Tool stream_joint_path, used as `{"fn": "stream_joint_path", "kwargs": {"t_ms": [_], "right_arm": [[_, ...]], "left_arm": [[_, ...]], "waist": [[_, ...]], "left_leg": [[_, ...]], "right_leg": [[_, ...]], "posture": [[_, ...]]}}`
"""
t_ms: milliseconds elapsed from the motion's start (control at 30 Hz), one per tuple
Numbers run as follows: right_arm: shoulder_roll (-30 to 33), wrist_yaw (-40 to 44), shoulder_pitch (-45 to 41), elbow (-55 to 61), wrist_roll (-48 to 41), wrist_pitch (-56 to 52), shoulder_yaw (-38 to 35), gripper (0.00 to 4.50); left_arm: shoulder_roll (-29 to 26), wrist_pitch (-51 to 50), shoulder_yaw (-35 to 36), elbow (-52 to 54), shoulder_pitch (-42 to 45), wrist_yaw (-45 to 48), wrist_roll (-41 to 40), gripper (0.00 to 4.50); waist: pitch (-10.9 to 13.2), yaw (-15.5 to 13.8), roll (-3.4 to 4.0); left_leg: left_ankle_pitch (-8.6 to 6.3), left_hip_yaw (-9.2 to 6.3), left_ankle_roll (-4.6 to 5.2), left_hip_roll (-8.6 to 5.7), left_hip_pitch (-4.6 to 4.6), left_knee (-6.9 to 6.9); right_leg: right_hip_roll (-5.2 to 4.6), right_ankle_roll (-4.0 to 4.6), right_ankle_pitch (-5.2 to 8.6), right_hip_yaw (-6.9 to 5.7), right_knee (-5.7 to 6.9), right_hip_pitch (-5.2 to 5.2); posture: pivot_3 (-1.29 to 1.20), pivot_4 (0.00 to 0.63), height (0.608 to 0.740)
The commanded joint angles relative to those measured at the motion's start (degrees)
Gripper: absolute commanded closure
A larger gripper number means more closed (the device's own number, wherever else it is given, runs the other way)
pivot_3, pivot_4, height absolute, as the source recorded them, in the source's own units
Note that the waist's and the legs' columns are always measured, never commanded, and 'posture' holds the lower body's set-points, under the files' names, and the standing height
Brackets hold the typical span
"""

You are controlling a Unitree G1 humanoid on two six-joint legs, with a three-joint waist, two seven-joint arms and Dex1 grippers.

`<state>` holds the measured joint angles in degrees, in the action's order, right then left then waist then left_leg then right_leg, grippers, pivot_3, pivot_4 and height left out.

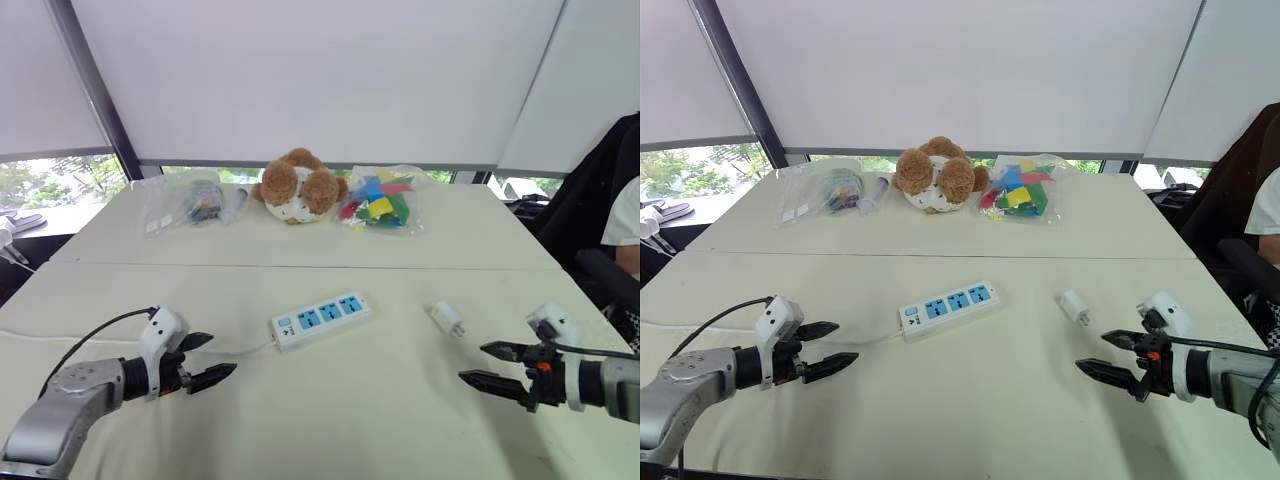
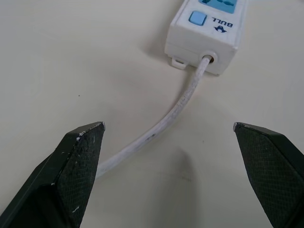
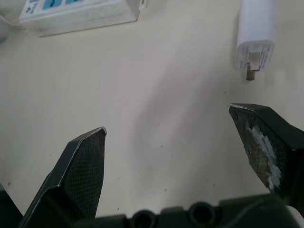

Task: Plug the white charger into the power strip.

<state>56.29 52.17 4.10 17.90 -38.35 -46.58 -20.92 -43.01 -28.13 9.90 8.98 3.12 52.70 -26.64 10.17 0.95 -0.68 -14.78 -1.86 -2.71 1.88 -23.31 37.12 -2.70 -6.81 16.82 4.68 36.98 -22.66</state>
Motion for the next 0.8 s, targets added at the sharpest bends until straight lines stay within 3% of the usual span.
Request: {"fn": "stream_joint_path", "kwargs": {"t_ms": [33,800], "right_arm": [[0.3,0.2,-1.3,0.9,0.7,1.0,-0.1,0.02],[-1.0,0.7,-1.8,-2.2,5.4,5.4,1.1,0.02]], "left_arm": [[0.6,0.9,0.8,0.1,1.3,-0.4,-0.3,0.00],[0.6,2.7,-1.5,-5.2,7.0,-0.7,3.6,0.00]], "waist": [[0.0,-0.1,0.00],[0.0,-0.1,0.00]], "left_leg": [[0.00,0.00,0.00,0.00,0.00,0.00],[0.00,-0.01,0.00,-0.01,0.01,0.02]], "right_leg": [[0.00,0.00,0.00,0.00,0.00,0.00],[0.01,-0.16,-0.09,-0.01,0.06,0.01]], "posture": [[0.00,0.150,0.739],[0.00,0.150,0.739]]}}
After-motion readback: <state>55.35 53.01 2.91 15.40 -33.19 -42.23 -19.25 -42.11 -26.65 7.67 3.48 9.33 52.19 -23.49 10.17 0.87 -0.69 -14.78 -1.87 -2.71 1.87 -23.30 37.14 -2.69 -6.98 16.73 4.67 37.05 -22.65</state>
